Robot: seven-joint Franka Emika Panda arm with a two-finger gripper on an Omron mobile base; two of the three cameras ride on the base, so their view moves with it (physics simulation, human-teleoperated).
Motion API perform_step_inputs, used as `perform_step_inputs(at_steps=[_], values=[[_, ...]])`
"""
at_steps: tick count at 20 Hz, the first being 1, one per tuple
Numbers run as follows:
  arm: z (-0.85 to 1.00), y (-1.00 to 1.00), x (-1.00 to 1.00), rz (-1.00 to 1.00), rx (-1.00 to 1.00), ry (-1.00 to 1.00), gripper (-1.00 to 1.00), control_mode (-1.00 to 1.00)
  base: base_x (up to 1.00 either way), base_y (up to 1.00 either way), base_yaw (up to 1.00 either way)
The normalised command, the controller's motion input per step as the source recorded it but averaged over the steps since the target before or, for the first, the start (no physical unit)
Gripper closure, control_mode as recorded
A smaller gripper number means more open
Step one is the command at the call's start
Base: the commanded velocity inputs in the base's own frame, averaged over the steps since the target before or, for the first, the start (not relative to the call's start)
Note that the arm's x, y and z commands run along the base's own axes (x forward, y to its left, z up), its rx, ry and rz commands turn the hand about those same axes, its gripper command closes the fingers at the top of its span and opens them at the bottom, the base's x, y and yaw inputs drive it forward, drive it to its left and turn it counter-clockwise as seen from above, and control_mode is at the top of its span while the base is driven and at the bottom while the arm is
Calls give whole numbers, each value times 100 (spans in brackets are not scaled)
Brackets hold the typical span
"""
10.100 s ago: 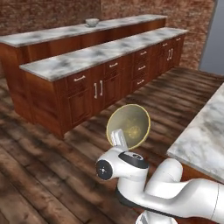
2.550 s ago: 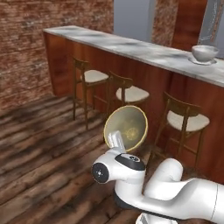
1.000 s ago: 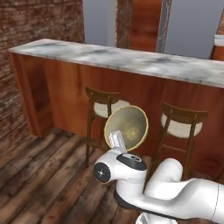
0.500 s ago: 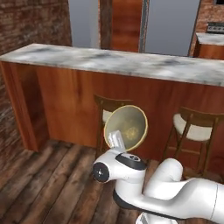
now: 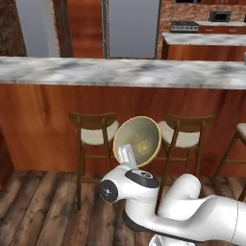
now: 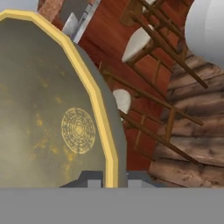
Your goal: Move the bowls from the cabinet to the plates on the dining table.
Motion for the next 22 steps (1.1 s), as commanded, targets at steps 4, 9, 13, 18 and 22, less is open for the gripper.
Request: perform_step_inputs(at_steps=[4,9,13,18,22], values=[[0,0,0,0,0,0,100,100,13,43,-38],[0,0,0,0,0,0,100,100,18,70,-35],[0,0,0,0,0,0,100,100,9,67,-38],[0,0,0,0,0,0,100,100,4,49,-42],[0,0,0,0,0,0,100,100,0,31,-43]])
